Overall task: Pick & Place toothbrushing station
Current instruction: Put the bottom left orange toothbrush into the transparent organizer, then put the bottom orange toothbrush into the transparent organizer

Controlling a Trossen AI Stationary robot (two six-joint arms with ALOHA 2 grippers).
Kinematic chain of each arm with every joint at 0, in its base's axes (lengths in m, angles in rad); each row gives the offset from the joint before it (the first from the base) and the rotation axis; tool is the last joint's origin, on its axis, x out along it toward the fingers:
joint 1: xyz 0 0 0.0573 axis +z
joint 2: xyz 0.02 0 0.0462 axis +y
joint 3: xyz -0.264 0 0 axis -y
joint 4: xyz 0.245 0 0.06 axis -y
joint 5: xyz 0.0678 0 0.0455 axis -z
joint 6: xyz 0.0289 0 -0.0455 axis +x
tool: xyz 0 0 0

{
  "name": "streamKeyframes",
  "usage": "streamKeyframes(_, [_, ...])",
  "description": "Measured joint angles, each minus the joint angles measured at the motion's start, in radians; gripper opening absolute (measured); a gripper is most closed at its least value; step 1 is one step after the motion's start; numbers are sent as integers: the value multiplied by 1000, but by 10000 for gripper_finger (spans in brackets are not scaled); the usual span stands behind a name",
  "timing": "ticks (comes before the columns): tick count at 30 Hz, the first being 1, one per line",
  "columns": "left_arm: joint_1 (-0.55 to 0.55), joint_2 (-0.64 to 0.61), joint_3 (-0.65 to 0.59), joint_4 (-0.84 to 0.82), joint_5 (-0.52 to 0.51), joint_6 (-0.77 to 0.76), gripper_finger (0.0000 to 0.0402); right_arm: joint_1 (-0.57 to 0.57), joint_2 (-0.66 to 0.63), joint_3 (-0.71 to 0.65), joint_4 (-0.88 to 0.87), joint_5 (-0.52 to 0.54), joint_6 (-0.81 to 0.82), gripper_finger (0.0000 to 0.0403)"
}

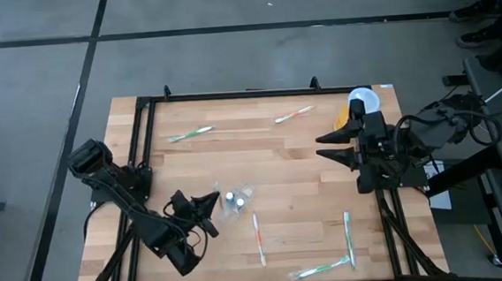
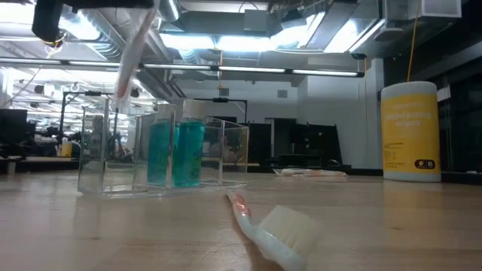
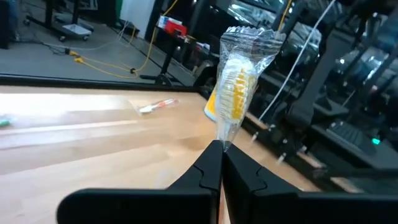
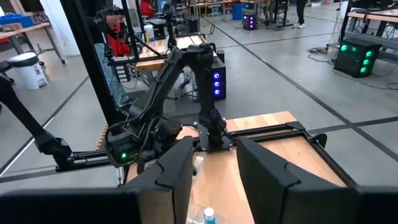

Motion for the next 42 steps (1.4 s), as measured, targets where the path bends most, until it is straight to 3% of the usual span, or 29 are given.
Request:
streamKeyframes(11, [-5, 103, -35, -6, 6, -117, 2, 5, 48, 0, 52, -7, 1, 128])
streamKeyframes(14, [-10, 124, -35, -6, 47, -137, 9, 15, 58, 0, 79, -7, -25, 128])
streamKeyframes(17, [-10, 144, -36, -7, 91, -160, 31, 18, 64, 0, 81, -7, -26, 128])
streamKeyframes(29, [-10, 150, -36, -145, 90, -300, 169, 25, 64, 0, 88, -29, 7, 128])
streamKeyframes(33, [-10, 127, -36, -197, 81, -314, 197, 27, 72, 0, 65, -58, 36, 128])
streamKeyframes(38, [-10, 50, -36, -302, 46, -314, 201, 39, 113, 0, -55, -84, 99, 128])
streamKeyframes(42, [-28, -64, -31, -384, 46, -253, 199, 36, 162, 0, -210, -185, 140, 128])
